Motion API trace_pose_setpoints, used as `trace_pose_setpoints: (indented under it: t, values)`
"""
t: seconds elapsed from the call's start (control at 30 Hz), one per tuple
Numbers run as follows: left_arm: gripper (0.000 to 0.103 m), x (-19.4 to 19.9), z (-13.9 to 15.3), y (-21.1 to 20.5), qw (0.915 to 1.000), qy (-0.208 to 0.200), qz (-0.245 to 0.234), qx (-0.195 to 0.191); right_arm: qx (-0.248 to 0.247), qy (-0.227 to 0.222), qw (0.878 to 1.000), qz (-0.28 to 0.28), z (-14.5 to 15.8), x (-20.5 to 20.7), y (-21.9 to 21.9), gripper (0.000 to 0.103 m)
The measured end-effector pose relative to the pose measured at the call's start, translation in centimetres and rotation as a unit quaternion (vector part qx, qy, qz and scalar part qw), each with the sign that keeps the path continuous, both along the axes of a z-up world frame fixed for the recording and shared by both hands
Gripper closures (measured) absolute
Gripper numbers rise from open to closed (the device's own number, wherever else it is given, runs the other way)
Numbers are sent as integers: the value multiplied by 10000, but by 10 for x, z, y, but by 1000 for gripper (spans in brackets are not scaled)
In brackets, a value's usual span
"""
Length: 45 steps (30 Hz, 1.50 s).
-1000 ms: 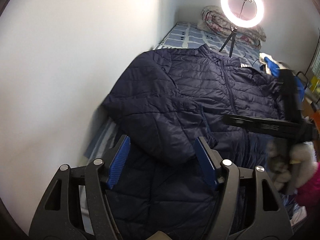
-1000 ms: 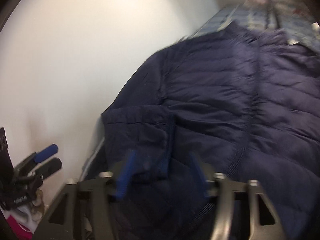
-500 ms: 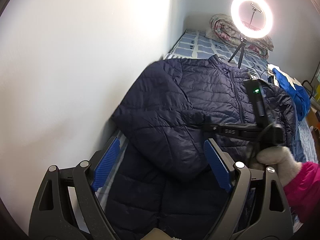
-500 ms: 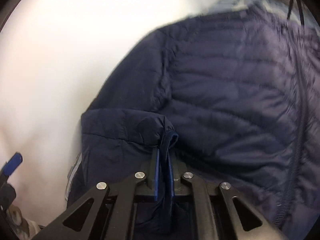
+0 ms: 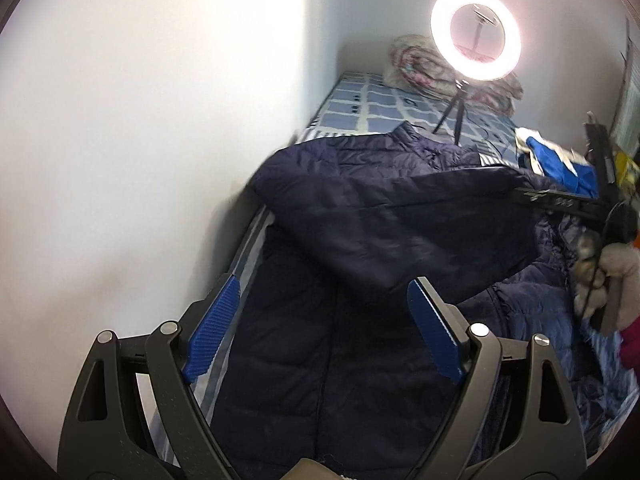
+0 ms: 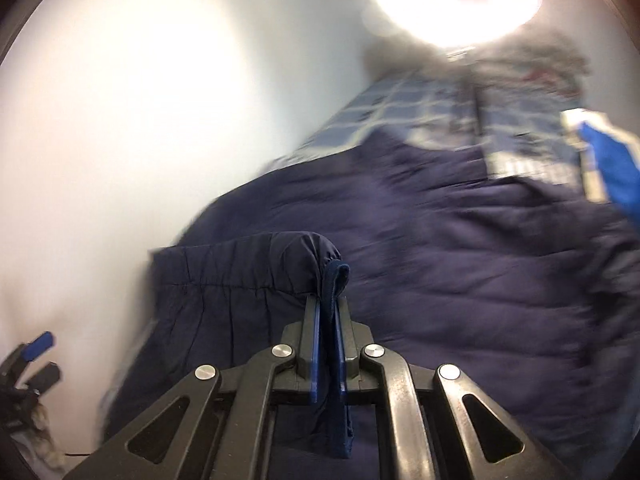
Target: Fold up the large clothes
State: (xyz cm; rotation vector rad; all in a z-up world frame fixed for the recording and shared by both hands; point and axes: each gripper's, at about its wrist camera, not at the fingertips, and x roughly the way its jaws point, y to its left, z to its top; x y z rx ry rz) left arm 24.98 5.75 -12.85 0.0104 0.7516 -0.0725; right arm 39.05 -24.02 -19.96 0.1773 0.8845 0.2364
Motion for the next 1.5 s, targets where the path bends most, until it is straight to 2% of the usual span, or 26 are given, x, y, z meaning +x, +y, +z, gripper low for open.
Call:
trace_pose_setpoints:
  t: [0.13,0.27,0.47,0.57,0.7,0.87,0.97,1.07,1.13,1.27,1.5]
  values:
    - [15,34,-13,-14,9996,5,-212,204,-233,116,9988,-427,-13,2,-42,99]
    - [15,65,-29,-25,9990,149,-396,128,-386,214,9961,-758,-29,11,-68,99]
    - [15,94,-47,-40,9981,318,-520,118,-496,118,9933,-1036,-33,34,-98,99]
    - [15,95,-52,-48,9974,377,-614,42,-551,107,9926,-1078,-39,54,-105,99]
    - [15,90,-50,-58,9972,266,-676,180,-368,486,9913,-1164,-65,78,-113,99]
    - [15,84,-41,-62,9973,137,-702,185,-604,700,9875,-1277,-86,85,-115,99]
    - [15,77,-30,-63,9973,9,-718,129,-682,740,9875,-1214,-88,82,-114,99]
    - [15,70,-18,-66,9969,-102,-771,71,-709,631,9896,-1079,-77,77,-111,90]
    - [15,63,-9,-70,9963,-216,-823,110,-637,498,9913,-1037,-66,71,-111,73]
    - [15,44,11,-78,9950,-422,-906,79,-588,290,9933,-952,-37,48,-109,72]
    - [15,-1,43,-104,9893,-701,-1264,212,-369,-181,9954,-868,41,-25,-118,70]
